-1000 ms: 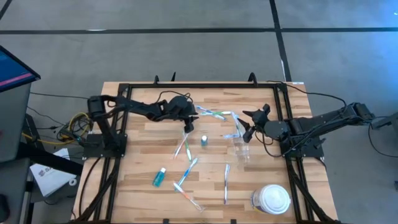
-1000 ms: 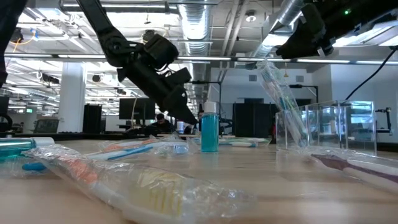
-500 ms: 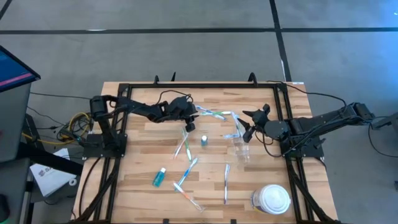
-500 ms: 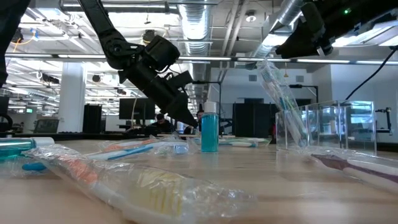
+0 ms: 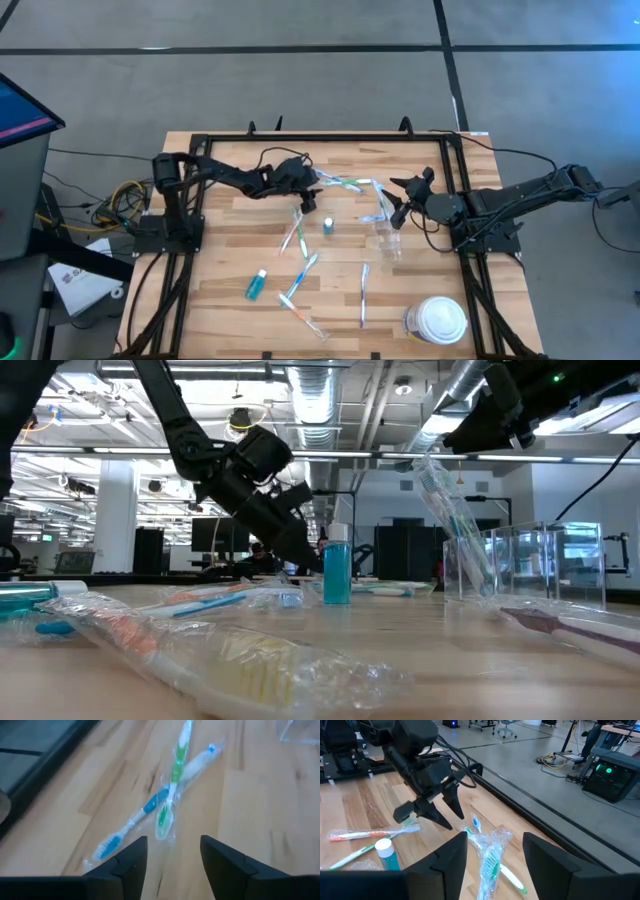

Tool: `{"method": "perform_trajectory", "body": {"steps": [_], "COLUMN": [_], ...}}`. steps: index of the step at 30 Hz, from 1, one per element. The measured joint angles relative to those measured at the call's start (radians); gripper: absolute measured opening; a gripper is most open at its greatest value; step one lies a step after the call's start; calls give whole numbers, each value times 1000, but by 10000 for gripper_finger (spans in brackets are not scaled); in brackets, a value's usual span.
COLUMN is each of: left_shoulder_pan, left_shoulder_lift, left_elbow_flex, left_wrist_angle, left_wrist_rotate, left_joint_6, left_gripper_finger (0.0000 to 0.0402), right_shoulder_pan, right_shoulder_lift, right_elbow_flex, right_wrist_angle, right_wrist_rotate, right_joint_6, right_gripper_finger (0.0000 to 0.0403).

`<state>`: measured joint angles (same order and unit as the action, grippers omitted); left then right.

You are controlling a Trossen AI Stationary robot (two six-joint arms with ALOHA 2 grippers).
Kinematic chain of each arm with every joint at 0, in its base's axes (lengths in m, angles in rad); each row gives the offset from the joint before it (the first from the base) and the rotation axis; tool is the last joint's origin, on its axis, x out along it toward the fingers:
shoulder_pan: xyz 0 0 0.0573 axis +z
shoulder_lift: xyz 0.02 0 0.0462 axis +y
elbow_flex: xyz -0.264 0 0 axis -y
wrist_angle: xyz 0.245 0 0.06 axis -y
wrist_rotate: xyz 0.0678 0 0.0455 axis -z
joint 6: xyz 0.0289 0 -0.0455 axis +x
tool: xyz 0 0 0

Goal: Pick & Place toothbrushing station
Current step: Put the top green toothbrush into the transparent organizer

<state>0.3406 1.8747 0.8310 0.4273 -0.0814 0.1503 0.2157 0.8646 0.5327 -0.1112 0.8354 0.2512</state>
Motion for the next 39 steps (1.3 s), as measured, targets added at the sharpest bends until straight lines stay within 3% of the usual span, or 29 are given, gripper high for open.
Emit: {"method": "perform_trajectory", "body": {"steps": [12,23,33,39], "left_shoulder_pan": [0,-20,-67,-94], "left_shoulder_lift": [114,113,94,-11], "left_elbow_flex": [67,67,67,65], "left_wrist_angle": [9,9,-3,-119], "left_wrist_rotate": [-28,-33,-145,-207], "left_joint_6": [54,52,54,53], "left_gripper_finger": [151,9,1,0], "right_shoulder_pan": [0,0,0,0], "right_shoulder_lift": [0,7,7,7], "right_elbow_flex": [0,0,0,0], "right_wrist_angle": [3,0,0,2], "right_wrist_rotate": [0,0,0,0], "right_joint_6": [0,-16,-16,-15], "right_gripper_finger": [181,176,172,168]}}
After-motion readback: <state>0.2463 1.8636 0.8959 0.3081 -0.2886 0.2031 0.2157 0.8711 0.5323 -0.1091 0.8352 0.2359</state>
